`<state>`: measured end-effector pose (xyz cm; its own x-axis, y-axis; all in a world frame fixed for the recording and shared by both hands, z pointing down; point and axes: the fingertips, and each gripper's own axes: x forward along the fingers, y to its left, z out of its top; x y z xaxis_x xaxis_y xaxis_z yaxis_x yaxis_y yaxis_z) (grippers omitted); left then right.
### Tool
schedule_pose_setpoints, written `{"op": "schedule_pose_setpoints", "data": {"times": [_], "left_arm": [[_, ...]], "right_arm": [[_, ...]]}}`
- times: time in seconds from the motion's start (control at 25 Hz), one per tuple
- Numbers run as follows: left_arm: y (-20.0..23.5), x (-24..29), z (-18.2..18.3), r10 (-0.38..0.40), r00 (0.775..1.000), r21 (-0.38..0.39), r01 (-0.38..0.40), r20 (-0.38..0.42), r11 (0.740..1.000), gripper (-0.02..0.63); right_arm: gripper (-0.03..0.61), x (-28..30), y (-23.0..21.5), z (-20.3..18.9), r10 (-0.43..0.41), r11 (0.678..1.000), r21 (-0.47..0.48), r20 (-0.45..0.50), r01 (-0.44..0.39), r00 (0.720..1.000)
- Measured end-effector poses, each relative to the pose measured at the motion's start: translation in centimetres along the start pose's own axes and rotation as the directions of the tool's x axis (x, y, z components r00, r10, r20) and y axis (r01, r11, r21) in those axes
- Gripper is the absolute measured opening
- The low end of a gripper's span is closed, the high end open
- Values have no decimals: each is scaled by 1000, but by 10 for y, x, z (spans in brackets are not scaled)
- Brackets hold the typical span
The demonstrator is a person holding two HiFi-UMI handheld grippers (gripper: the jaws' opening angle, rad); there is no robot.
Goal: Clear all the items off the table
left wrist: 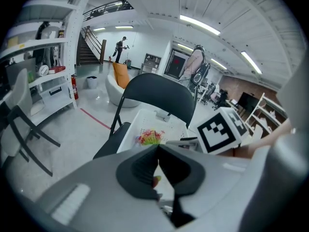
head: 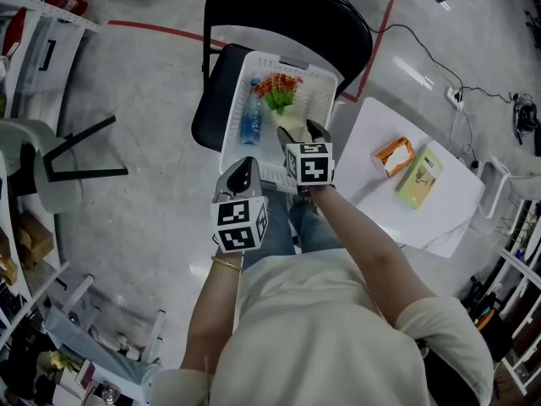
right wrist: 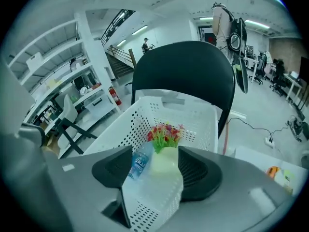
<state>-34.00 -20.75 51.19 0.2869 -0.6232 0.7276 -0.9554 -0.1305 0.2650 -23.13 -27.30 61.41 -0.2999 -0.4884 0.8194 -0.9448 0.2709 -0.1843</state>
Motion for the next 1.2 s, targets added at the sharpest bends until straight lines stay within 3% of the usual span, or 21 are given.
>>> {"op": "schedule_pose_setpoints", "data": {"times": [0.2,0.56,1.2], "left_arm": [[-10,-7,3,1,1000,-14,-1,21,1000,9],[-34,-25,-2,-3,999,3,3,46,1000,9],[-85,-48,-11,-37,996,85,30,76,996,9]], "right_arm": [[176,-23,-2,3,22,1000,-22,25,-22,999],[26,-68,-9,4,16,999,-52,87,-12,996],[0,-133,-30,-13,20,998,-60,169,-10,985]]}}
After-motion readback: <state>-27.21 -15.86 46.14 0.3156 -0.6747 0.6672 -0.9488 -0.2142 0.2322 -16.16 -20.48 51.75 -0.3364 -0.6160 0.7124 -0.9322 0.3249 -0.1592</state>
